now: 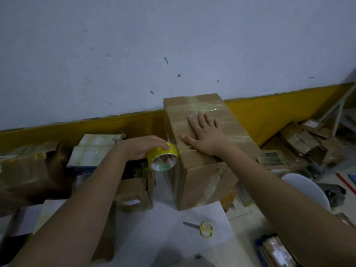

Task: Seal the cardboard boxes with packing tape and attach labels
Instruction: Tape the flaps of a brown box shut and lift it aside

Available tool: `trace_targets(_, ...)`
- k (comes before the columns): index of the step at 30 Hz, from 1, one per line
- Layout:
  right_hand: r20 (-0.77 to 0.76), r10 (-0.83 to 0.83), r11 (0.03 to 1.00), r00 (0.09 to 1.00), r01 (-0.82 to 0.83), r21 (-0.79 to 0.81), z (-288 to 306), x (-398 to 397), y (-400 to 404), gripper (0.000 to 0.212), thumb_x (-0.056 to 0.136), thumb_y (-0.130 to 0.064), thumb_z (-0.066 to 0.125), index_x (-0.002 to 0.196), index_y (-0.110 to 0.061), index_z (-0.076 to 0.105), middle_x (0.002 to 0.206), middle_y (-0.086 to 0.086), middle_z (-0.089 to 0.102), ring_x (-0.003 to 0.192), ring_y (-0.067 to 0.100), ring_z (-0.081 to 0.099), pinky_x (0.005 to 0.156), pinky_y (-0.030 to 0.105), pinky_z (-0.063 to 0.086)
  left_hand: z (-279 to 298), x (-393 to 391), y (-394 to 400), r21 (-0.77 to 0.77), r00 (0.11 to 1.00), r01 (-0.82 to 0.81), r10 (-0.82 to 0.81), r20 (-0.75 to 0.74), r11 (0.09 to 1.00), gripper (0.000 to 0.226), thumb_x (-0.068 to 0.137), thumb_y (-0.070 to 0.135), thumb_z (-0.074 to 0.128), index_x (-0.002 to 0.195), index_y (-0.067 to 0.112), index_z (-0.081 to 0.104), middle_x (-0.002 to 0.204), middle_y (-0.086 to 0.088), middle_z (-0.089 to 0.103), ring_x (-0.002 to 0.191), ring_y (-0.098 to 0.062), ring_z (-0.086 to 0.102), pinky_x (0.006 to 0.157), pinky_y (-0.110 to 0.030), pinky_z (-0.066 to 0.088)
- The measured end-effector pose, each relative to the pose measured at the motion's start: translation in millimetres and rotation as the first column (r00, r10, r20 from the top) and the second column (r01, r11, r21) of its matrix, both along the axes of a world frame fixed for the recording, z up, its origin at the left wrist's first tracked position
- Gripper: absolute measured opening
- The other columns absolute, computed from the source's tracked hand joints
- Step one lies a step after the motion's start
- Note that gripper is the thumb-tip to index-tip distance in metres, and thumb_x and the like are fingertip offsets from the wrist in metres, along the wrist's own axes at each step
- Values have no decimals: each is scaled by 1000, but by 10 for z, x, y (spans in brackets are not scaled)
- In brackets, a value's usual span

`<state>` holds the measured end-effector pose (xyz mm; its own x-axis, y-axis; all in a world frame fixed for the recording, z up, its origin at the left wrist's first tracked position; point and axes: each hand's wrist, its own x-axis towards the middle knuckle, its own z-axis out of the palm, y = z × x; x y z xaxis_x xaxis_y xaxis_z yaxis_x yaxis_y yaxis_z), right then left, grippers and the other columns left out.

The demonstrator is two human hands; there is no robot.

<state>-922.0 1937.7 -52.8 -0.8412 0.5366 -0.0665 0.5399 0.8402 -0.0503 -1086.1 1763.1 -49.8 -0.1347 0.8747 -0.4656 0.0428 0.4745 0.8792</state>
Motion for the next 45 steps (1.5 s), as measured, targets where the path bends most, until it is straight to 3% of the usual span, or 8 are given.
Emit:
trace_targets(12,-227,-41,990,973,9,-142,58,46,35,75,95,-67,36,158,-28,20,167,4,7,153,26,6,123,51,5,-198,24,151,-134,875,227,-263,-407,965,52,86,60,65,108,14,76,108,-4,75,101,-21,70,92,-35,54)
trace_targets(17,-144,-471,882,871,462,-88,168,459,413,90,88,-76,38,156,-19,21,161,13,27,144,36,31,115,54,27,-122,67,265,-92,759,165,-186,-624,982,58,76,59,78,120,25,59,120,8,61,106,-9,59,92,-30,52)
trace_targets(20,-10,-655,688,756,591,-421,243,845,698,102,78,-87,42,144,-9,42,143,16,50,125,36,51,94,44,47,-114,141,375,-2,773,121,-96,-628,993,61,69,55,85,116,28,58,119,10,61,111,-9,59,98,-37,52)
trace_targets(24,142,-717,408,683,576,-709,270,1087,1000,115,60,-91,58,141,-11,49,144,12,51,126,35,53,107,47,44,-38,249,494,96,844,92,-27,-535,991,61,57,61,88,103,33,60,122,7,60,117,-16,60,104,-48,49)
trace_targets(27,203,-680,265,705,494,-828,223,1255,1202,93,60,-83,67,120,-14,62,115,7,68,102,26,67,89,39,55,-18,311,587,127,858,108,-29,-512,986,69,46,77,84,95,38,57,126,-1,57,120,-31,58,101,-58,48)
trace_targets(31,126,-665,270,736,395,-878,153,1429,1318,62,78,-71,63,106,-16,64,102,5,71,92,20,69,73,32,54,31,392,680,112,857,132,-57,-512,985,67,51,73,87,95,33,56,121,3,58,118,-29,58,100,-60,48)
trace_targets(42,91,-612,200,785,266,-943,-47,1614,1680,89,59,-81,70,122,-19,63,112,8,73,100,26,72,95,44,55,507,723,995,-15,657,159,-117,-744,987,52,64,52,89,93,23,57,127,15,44,116,-13,49,78,-26,44)
trace_targets(45,105,-625,144,774,247,-958,-235,1639,1697,93,56,-84,67,122,-19,61,113,7,72,99,26,71,89,42,57,709,756,1178,-134,562,155,-199,-803,979,50,64,54,88,96,28,60,158,9,14,150,-17,13,110,-37,35)
